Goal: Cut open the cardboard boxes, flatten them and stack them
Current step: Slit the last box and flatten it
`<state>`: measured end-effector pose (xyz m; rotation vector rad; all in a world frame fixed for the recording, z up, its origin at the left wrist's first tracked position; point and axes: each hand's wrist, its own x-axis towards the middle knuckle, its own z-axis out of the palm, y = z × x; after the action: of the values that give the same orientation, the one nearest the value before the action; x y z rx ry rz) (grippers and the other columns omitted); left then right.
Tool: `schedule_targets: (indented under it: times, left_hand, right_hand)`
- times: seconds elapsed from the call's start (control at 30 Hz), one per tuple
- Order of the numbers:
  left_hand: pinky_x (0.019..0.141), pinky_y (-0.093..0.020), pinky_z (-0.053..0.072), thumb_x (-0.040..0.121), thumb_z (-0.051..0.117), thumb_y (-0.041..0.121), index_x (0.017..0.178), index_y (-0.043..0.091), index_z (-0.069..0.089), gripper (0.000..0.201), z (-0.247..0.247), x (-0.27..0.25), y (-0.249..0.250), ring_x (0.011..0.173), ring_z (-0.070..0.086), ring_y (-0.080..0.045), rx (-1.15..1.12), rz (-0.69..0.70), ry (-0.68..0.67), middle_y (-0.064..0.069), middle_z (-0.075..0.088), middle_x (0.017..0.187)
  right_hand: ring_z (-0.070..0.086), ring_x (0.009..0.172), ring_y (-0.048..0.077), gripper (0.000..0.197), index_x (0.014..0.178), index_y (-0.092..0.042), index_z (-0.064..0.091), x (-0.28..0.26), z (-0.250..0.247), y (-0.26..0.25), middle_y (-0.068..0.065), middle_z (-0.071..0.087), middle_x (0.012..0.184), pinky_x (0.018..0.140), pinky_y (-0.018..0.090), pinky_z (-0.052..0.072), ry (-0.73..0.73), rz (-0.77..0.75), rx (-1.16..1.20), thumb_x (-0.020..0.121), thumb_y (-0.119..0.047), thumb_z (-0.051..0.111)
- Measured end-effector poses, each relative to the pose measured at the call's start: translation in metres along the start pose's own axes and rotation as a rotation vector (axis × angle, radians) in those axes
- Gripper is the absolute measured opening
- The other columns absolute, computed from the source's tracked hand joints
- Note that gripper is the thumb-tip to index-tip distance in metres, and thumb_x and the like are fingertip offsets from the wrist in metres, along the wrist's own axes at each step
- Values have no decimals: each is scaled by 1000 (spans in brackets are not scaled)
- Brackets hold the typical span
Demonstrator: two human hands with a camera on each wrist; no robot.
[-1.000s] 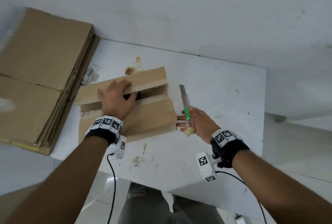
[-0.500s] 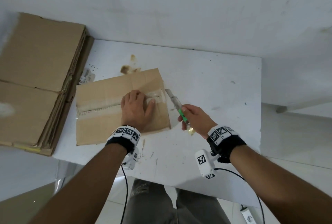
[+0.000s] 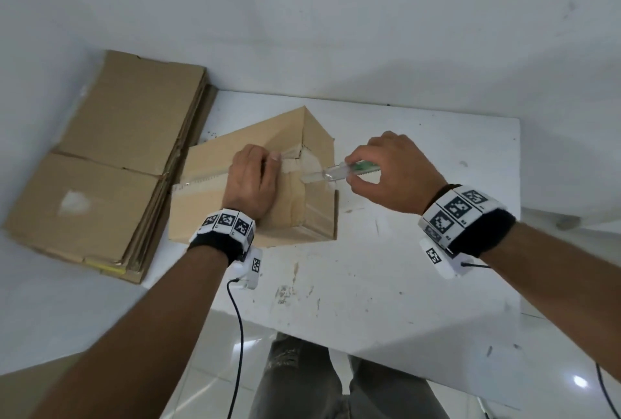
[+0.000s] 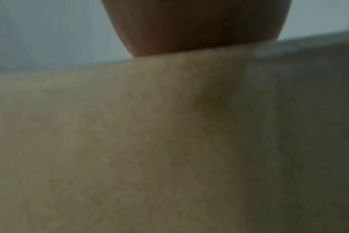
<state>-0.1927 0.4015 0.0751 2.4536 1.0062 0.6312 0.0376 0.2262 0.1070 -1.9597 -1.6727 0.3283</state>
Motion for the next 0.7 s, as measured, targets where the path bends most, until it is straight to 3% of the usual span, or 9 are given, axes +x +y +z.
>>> schedule_targets:
  times: [0.17, 0.33, 0.5, 0.7]
  left_hand:
    - [79, -32, 34, 106, 39, 35, 83, 11, 50, 35, 2, 2, 0, 80, 44, -21, -22, -26, 2, -3, 49, 83]
    - [78, -29, 32, 106, 41, 33, 84, 9, 53, 35, 4, 0, 3, 81, 44, -21, -43, -44, 8, -3, 50, 84]
    - [77, -34, 36, 105, 41, 35, 84, 6, 54, 38, 11, -1, 9, 80, 45, -22, -55, -14, -17, -4, 51, 83]
    - [84, -43, 44, 100, 50, 41, 90, 5, 56, 38, 53, -19, 11, 89, 50, -26, -9, 17, -57, -10, 57, 92]
  right_hand:
    - [47, 81, 15, 33, 101, -26, 69, -6, -1, 7, -7, 58, 77, 82, 39, 42, 23, 55, -42, 85, -50, 54]
    - [46, 87, 14, 29, 107, -26, 69, -19, 17, 5, -9, 58, 86, 87, 33, 38, 45, -5, 49, 89, -47, 60]
    - [48, 89, 17, 33, 111, -23, 69, -16, 23, 4, -4, 60, 90, 86, 34, 38, 56, -25, -53, 92, -48, 56]
    - [50, 89, 26, 26, 112, -19, 64, -32, 46, 14, 3, 62, 93, 85, 40, 37, 7, 111, -221, 96, -39, 59]
